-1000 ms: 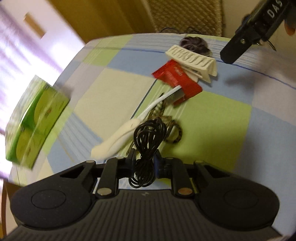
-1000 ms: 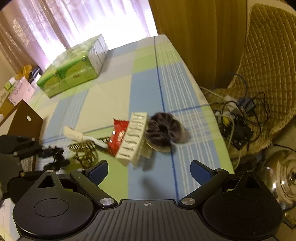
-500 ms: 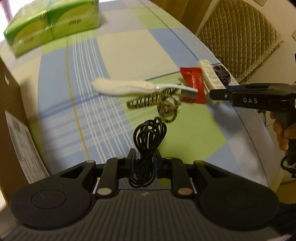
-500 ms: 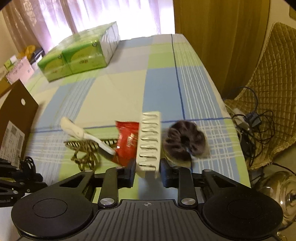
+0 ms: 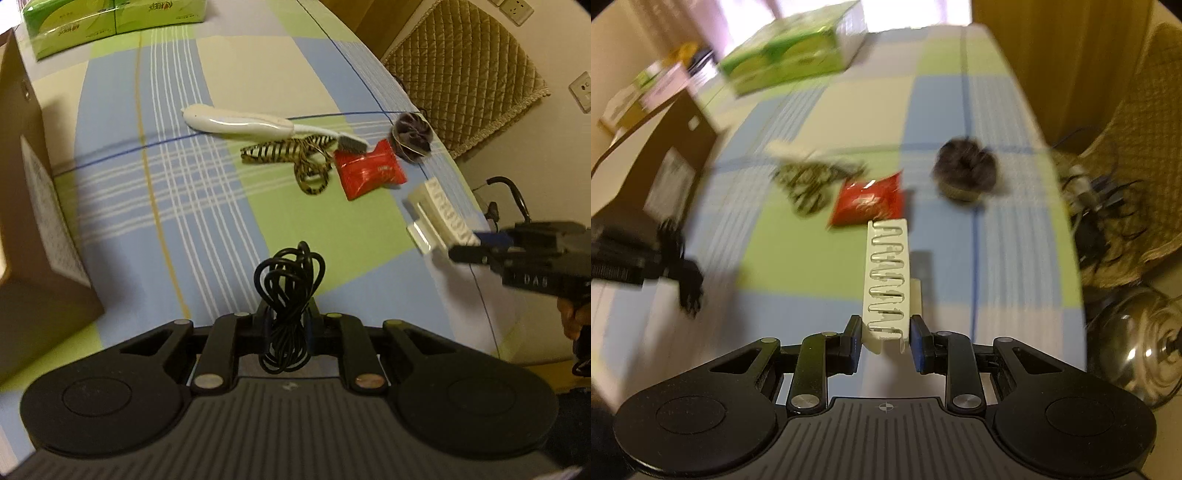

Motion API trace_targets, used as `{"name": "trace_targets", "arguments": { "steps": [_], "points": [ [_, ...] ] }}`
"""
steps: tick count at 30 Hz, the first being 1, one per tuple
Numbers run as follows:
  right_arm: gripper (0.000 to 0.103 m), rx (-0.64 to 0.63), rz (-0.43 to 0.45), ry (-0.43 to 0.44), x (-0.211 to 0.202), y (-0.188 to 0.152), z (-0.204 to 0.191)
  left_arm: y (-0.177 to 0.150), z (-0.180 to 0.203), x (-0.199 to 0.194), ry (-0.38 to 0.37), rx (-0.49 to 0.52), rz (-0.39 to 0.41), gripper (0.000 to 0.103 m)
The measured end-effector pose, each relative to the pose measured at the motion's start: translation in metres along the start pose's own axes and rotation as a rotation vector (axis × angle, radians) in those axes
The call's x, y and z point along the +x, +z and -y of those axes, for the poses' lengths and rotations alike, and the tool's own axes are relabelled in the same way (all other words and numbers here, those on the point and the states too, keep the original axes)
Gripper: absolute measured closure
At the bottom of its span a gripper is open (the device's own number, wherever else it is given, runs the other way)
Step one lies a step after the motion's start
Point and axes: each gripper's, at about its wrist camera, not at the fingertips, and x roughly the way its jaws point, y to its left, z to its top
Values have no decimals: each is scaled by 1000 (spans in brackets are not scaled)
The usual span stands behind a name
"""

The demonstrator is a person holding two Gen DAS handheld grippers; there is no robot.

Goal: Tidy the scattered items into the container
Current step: 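Grasp the black cable with the left tool while the right tool grasps the white rack, then carry the black cable and white rack over the box with both tools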

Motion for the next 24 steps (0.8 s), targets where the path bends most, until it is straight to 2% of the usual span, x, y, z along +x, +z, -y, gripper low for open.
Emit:
{"name": "trace_targets", "arguments": {
  "steps": [2, 3, 4, 5, 8, 10, 12, 16, 24],
  "points": [
    [72, -11, -6, 13, -1, -5, -5, -6, -1, -5, -17, -8, -16, 90],
    [57, -14, -2, 15, -1, -6, -7, -9, -1, -6, -26, -8, -31, 90],
    [27, -12, 14, 2, -1, -7, -9, -11, -2, -5, -25, -14, -39, 90],
    [17, -13, 41, -13, -3, -6, -12, -13, -4, -4, -15, -25, -44, 90],
    [16, -25, 72, -17, -1, 0, -18, -14, -9, 2, 11, -56, -30, 88],
    [16, -24, 77, -22, 2, 3, -19, -13, -9, 6, 35, -55, -11, 79],
    [16, -28, 82, -26, 5, 4, -20, -13, -7, 12, 72, -37, 9, 78],
    [16, -26, 80, -32, 9, 4, -17, -12, -2, 21, 95, 2, 35, 75],
    [16, -61, 80, -51, 19, 5, -23, -3, 13, 34, 147, 60, 57, 74]
  ]
}}
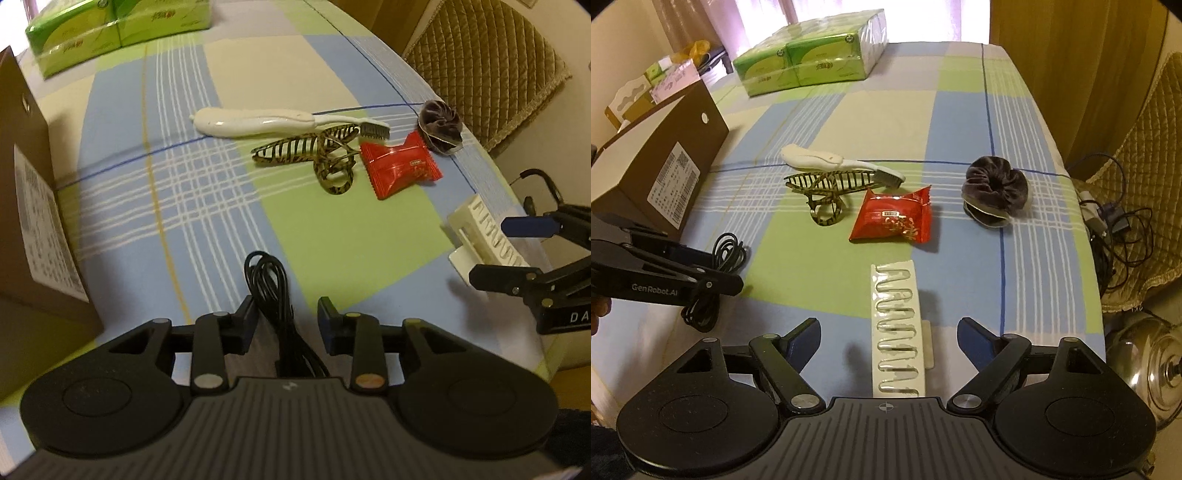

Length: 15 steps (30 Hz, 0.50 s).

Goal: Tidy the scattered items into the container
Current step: 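Carry the black cable and white rack over the box with both tools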

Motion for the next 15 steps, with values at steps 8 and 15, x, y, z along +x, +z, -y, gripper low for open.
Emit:
{"name": "trace_targets", "arguments": {
  "steps": [8, 15],
  "points": [
    [73, -21, -45, -37, 12, -6, -2, -20, 6, -8, -8, 41, -8, 92],
    [73, -37, -37, 40, 5, -1, -15, -44, -16, -33, -7, -49, -2, 93]
  ]
}}
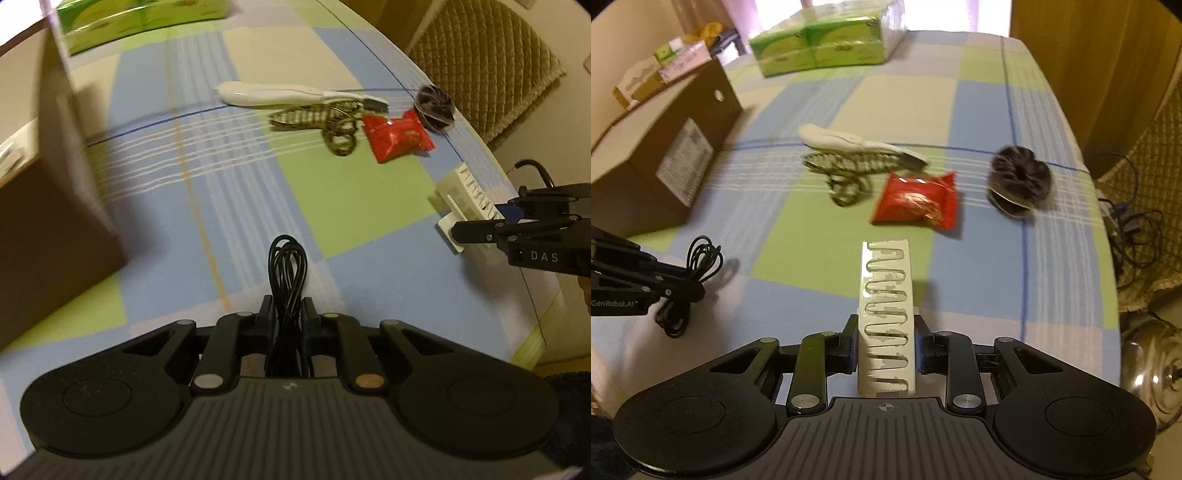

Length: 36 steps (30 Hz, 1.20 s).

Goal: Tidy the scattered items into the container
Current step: 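Carry the black cable and white rack over the box with both tools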

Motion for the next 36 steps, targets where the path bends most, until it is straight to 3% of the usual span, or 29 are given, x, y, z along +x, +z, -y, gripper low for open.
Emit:
{"name": "trace_targets", "arguments": {
  "steps": [22, 36],
  "points": [
    [73, -188, 100, 271, -28, 55, -129, -43, -75, -143, 76, -191, 258, 93],
    [73, -299, 205, 393, -31, 108, -224, -58, -162, -236, 211, -206, 398, 93]
  ]
}}
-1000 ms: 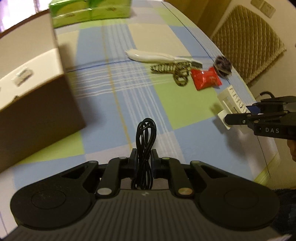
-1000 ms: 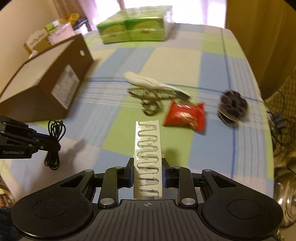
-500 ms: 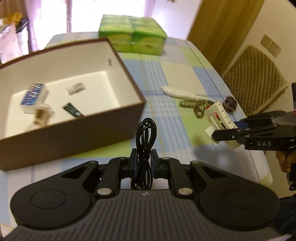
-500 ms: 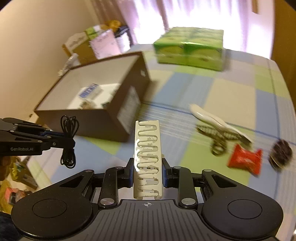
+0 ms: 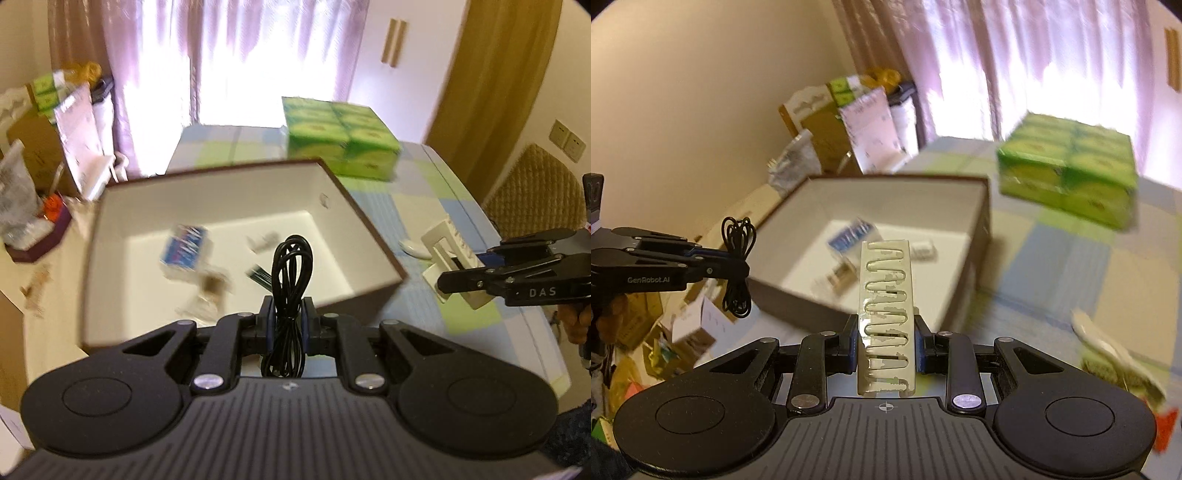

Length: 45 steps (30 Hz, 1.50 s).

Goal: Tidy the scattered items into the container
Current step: 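Carry the black cable and white rack over the box with both tools, then open both tools to drop the cable and rack into the box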

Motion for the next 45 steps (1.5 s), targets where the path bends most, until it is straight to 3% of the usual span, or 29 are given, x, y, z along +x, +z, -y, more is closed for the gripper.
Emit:
{"name": "trace_targets", "arguments": {
  "steps": [7, 14, 22, 33, 45],
  "points": [
    [73, -27, 28, -38, 40, 37, -19, 31, -50, 11, 30, 31, 22, 93],
    [73, 8, -40, -104, 96, 51, -11, 45, -82, 60, 45, 37, -38, 93],
    [73, 22, -119, -144, 139, 53, 0, 31, -106, 119, 31, 41, -189, 93],
    [73, 38, -177, -188, 161, 53, 8, 17, -121, 174, 54, 44, -367, 93],
    [73, 12, -250, -252, 190, 55, 15, 26, -128, 181, 34, 35, -359, 89]
  ]
}}
